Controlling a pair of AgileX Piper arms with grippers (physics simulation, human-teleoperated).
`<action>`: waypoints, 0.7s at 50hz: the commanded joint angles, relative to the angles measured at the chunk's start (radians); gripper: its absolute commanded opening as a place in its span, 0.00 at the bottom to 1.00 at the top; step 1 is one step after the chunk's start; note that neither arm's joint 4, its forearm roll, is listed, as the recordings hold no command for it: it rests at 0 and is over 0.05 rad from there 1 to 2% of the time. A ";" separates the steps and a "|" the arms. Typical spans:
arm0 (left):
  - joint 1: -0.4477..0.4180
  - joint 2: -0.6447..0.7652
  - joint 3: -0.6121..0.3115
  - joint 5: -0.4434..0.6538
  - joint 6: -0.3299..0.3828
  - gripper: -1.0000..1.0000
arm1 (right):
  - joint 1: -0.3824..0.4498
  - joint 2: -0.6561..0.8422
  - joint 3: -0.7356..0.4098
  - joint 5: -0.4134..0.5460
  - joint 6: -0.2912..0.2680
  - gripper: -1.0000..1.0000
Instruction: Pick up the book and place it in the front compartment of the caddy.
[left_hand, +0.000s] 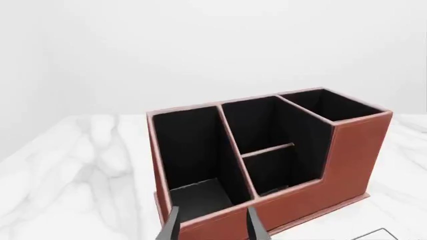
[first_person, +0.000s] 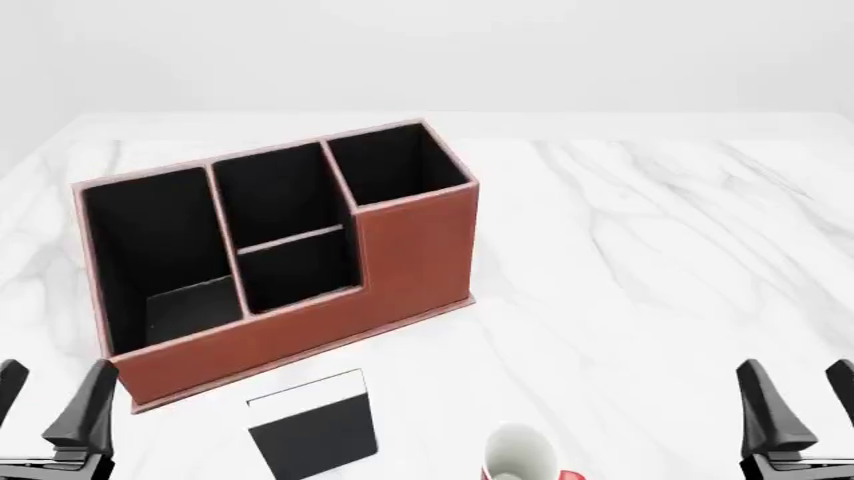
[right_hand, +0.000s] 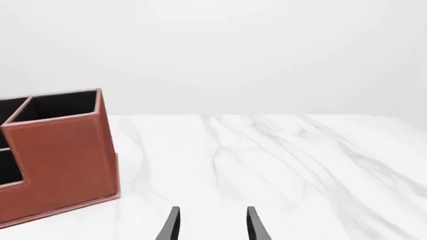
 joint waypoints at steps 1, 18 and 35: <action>0.000 0.002 -0.006 0.003 -0.005 1.00 | 0.014 0.000 -0.003 0.000 0.023 1.00; -0.036 -0.001 -0.034 0.014 -0.021 1.00 | 0.015 0.001 -0.003 0.000 0.015 1.00; -0.069 -0.002 -0.034 0.023 0.002 1.00 | 0.014 0.001 -0.003 0.000 0.015 1.00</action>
